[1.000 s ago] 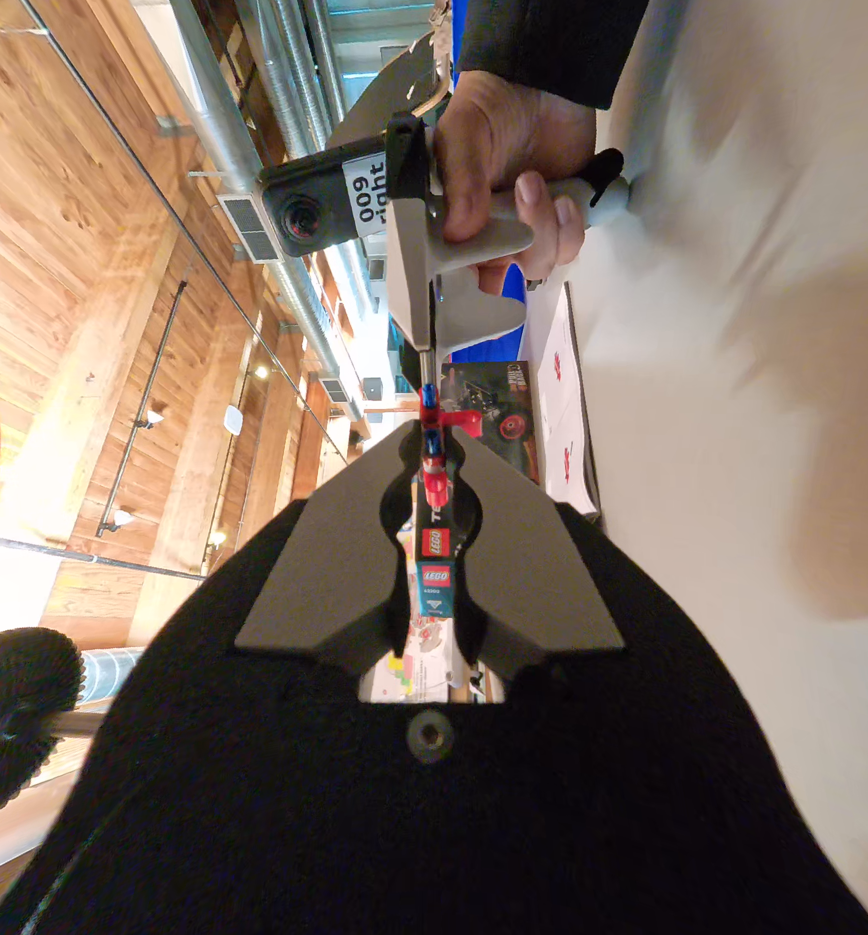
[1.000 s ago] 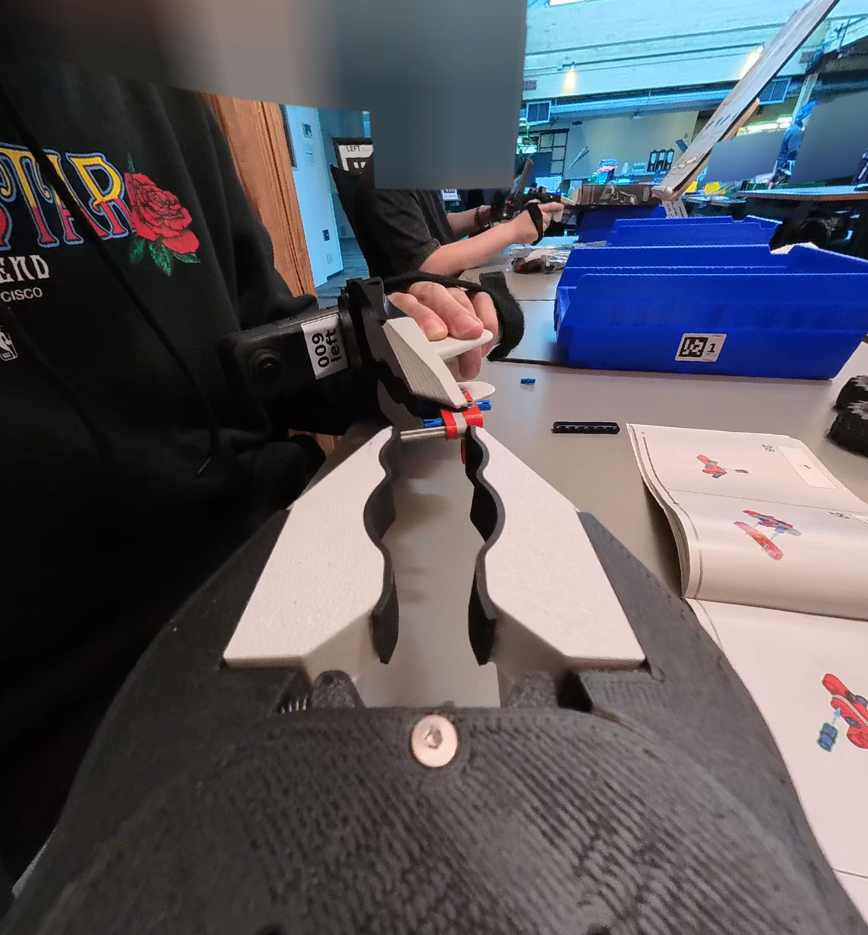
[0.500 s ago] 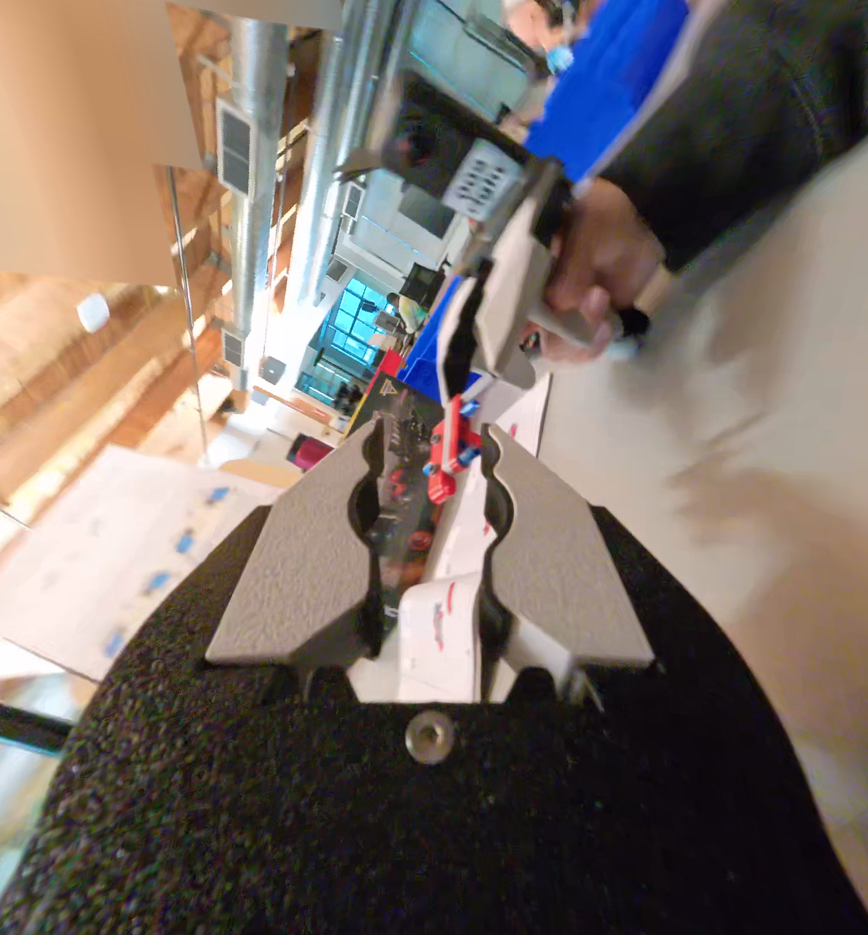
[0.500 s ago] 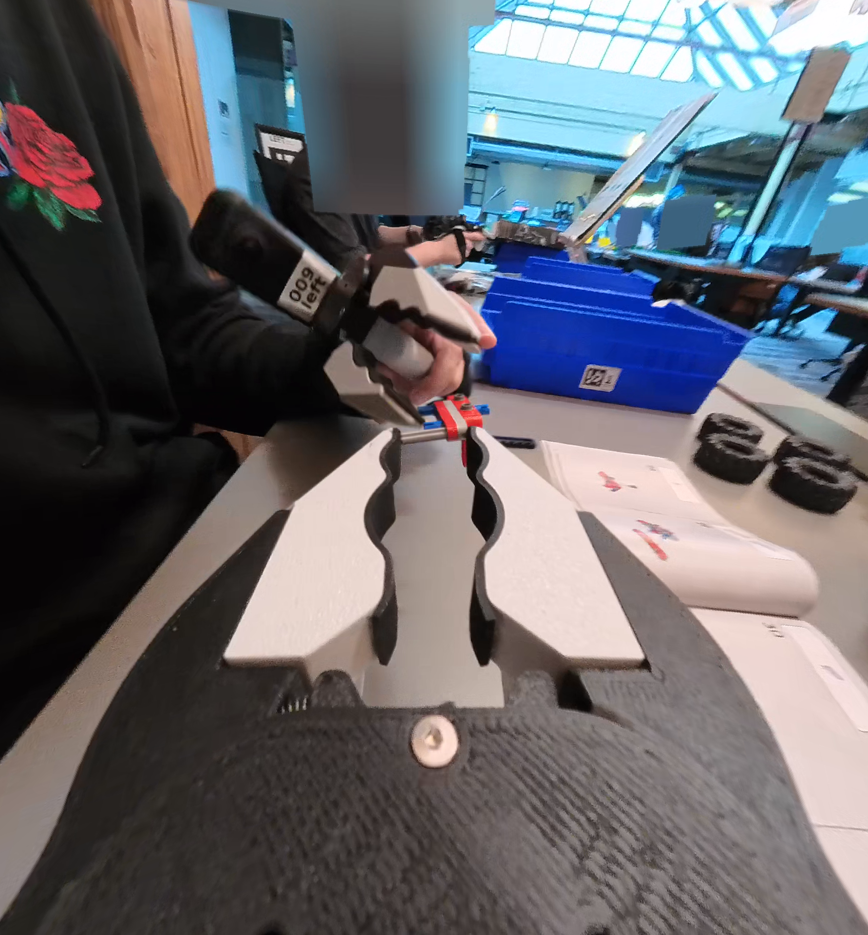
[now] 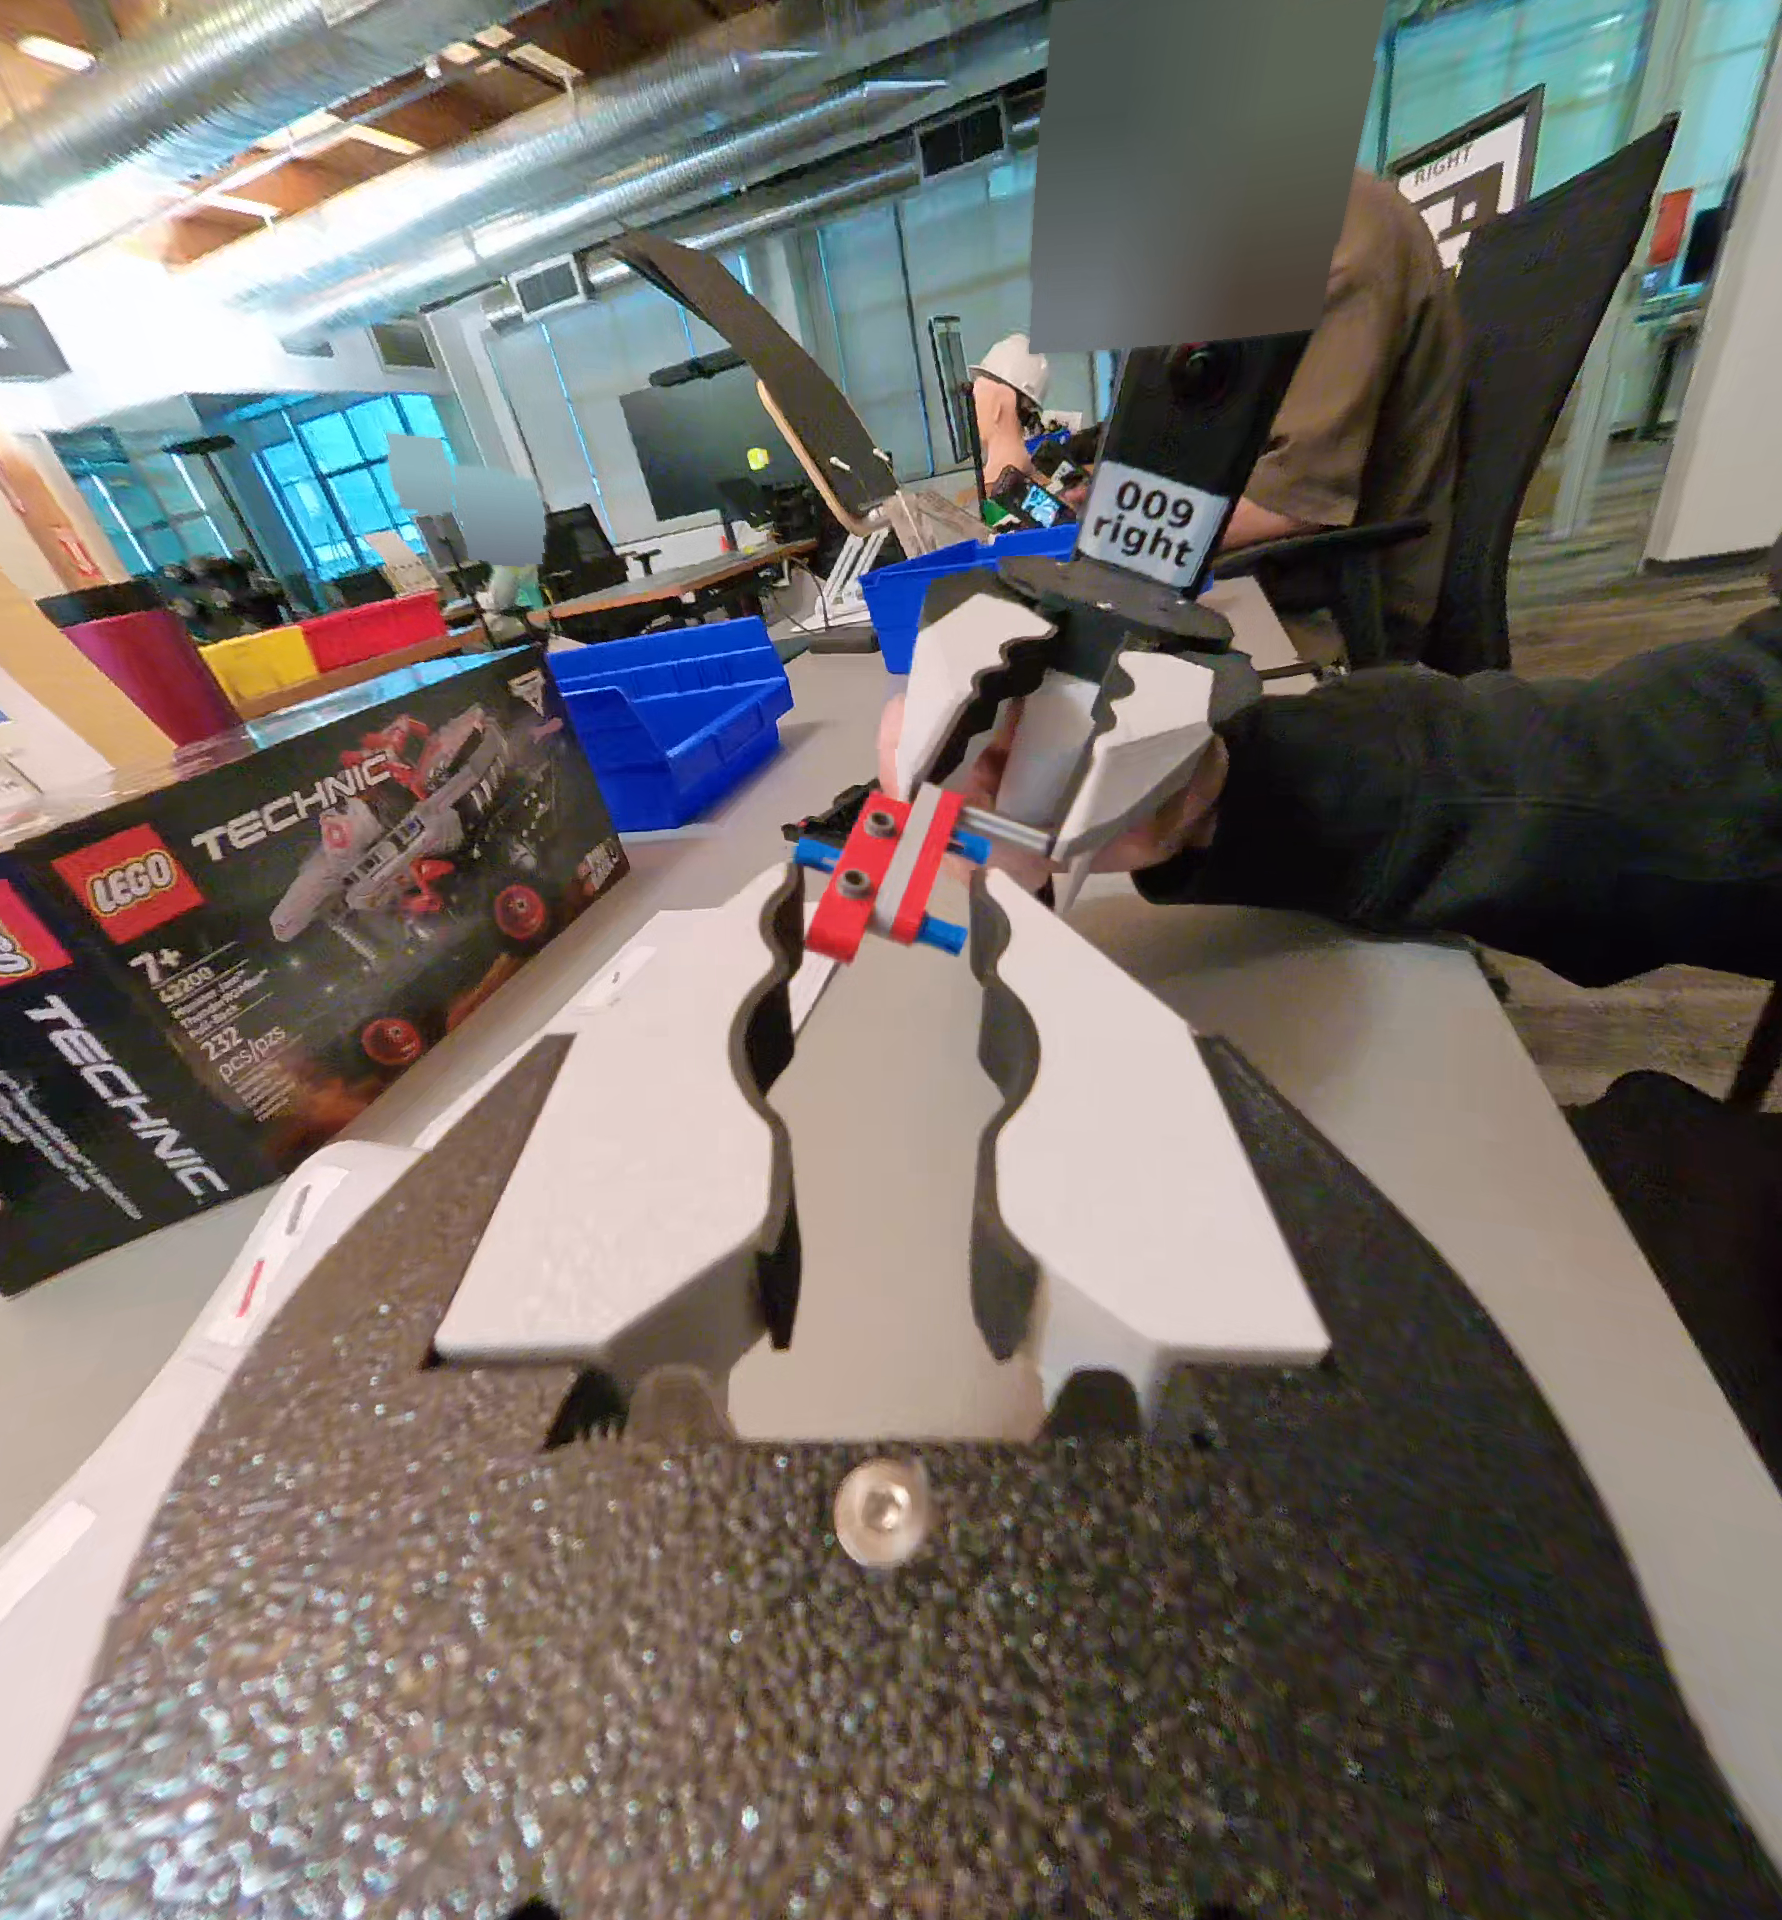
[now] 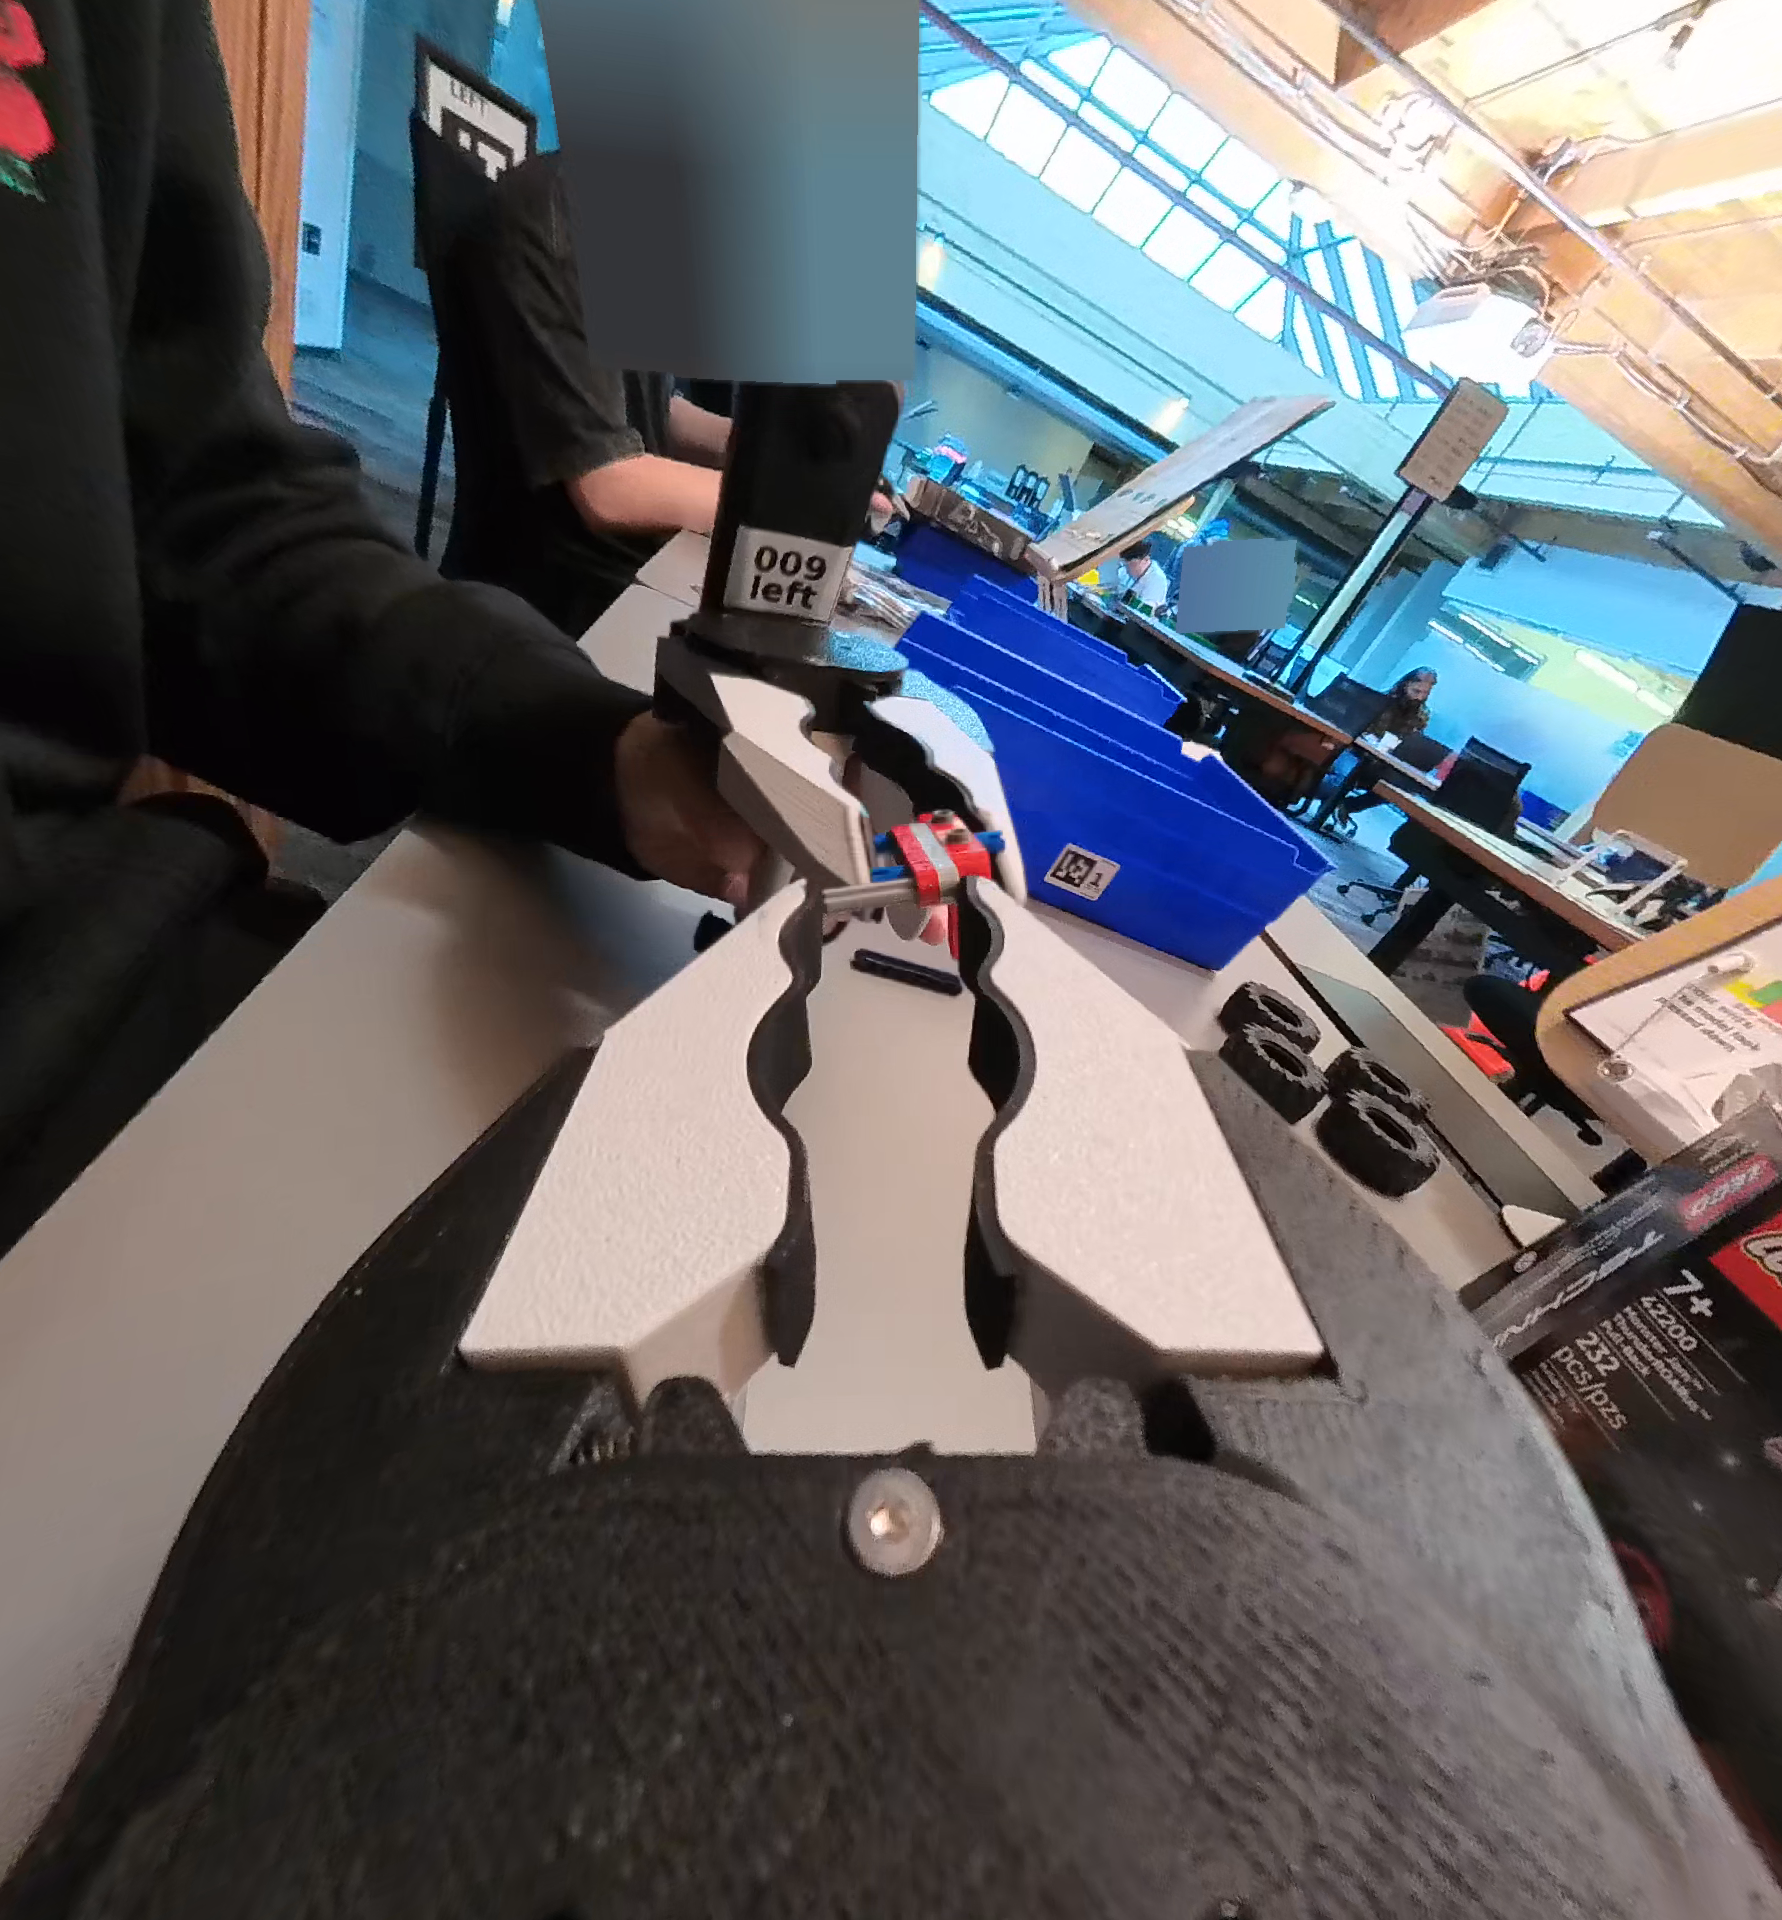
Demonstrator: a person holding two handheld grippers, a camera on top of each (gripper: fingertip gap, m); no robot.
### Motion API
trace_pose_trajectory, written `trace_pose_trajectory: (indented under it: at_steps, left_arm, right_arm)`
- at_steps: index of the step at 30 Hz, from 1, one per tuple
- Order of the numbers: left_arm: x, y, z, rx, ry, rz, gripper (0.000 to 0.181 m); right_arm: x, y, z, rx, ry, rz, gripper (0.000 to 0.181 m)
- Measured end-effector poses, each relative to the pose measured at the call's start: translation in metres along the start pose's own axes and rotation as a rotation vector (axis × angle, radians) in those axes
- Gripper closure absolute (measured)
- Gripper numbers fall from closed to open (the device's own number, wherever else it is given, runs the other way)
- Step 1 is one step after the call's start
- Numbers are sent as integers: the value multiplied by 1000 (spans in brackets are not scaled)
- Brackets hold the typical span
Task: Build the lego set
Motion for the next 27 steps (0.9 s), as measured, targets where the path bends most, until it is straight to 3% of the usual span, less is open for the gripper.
trace_pose_trajectory:
  at_steps: [8,13,21,27]
  left_arm:
    - [-1,1,1,42,-38,-70,155]
    - [1,9,3,109,-27,-92,154]
    - [6,6,0,267,114,-560,149]
    - [2,-1,-6,297,250,-813,158]
  right_arm:
    - [-2,-2,-2,-15,-3,-19,158]
    - [-3,-4,-1,-60,127,38,157]
    - [-1,-2,-10,-116,412,250,157]
    - [0,2,-24,-106,482,341,158]
Point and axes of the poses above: each gripper's, where its closed fingertips meet, z back along the fingers, x out of its top, y = z × x across the jaws, the point moved 7 cm from there along z, back along the fingers, and after that the axes turned 14 degrees about x, right-handed, at the moved point
